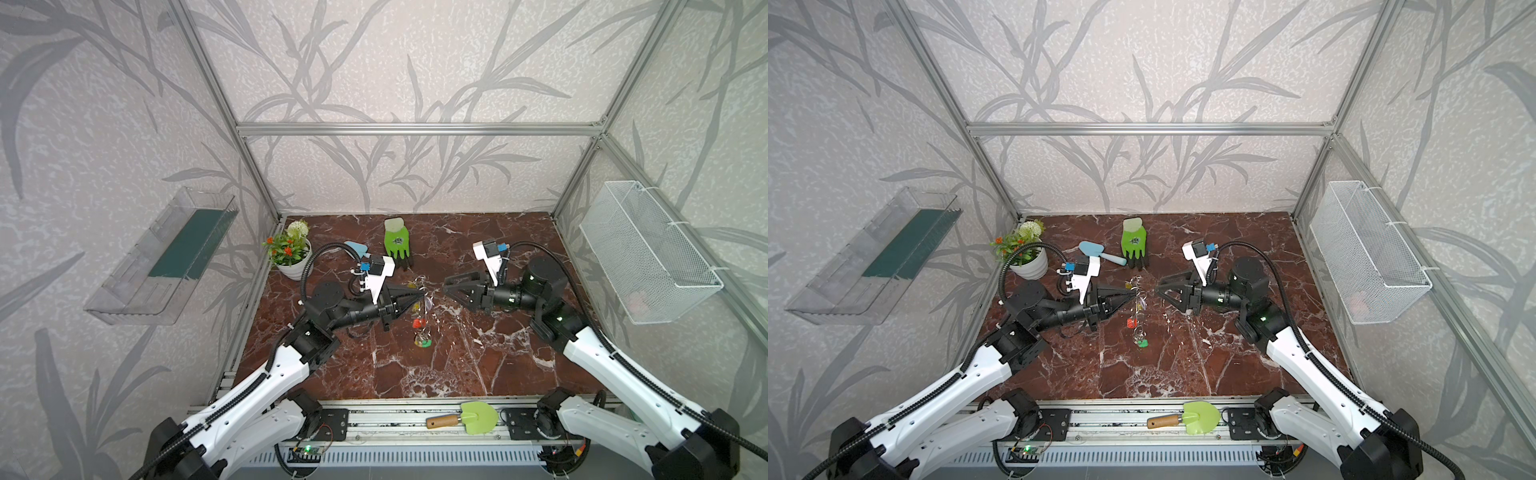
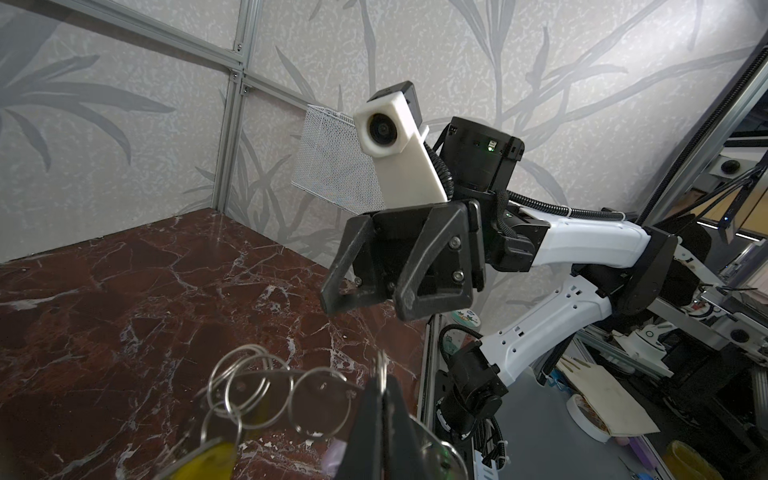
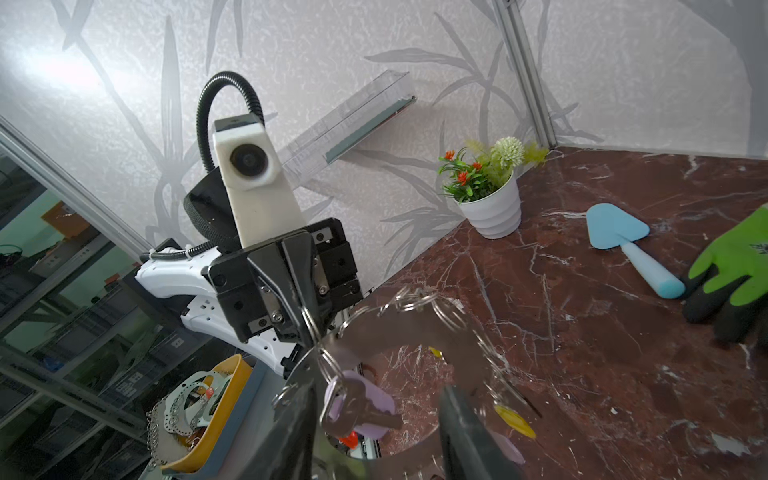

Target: Put the keys on the keyring

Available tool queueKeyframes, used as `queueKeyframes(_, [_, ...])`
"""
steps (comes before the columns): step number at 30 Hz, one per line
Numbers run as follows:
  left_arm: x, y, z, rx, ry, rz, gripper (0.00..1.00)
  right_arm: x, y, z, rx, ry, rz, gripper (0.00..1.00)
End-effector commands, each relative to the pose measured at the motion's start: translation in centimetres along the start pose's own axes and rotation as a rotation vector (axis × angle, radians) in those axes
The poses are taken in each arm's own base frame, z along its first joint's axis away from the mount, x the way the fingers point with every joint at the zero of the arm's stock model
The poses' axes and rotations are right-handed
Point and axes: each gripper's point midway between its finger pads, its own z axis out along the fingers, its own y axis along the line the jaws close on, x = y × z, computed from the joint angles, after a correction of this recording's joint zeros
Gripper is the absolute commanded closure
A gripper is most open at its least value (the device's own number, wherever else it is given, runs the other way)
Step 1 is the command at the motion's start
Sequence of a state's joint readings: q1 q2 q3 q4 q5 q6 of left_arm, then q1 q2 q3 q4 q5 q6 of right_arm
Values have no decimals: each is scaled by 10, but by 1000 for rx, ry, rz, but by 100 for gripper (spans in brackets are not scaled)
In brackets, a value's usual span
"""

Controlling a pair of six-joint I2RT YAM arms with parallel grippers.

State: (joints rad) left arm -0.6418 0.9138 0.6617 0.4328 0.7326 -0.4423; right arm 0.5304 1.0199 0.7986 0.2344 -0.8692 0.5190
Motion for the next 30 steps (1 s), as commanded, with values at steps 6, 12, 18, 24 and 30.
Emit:
queueKeyframes(6, [-14,-20,1,83,-58,43,100,-1,30,16,-138,31,-72,50])
queueKeyframes(12, [-12,-18,3,80,-51,44,100,2,38,19,-181,46,-84,58])
queueKeyframes(18, [-12,-18,4,77,-49,44,100,5,39,22,-191,57,-79,72])
queueKeyframes(24, [-8,-16,6,72,-32,40,100,6,39,23,-195,58,-77,89])
queueKeyframes(30, [-2,-15,9,74,-5,30,100,6,37,24,-190,50,-75,100])
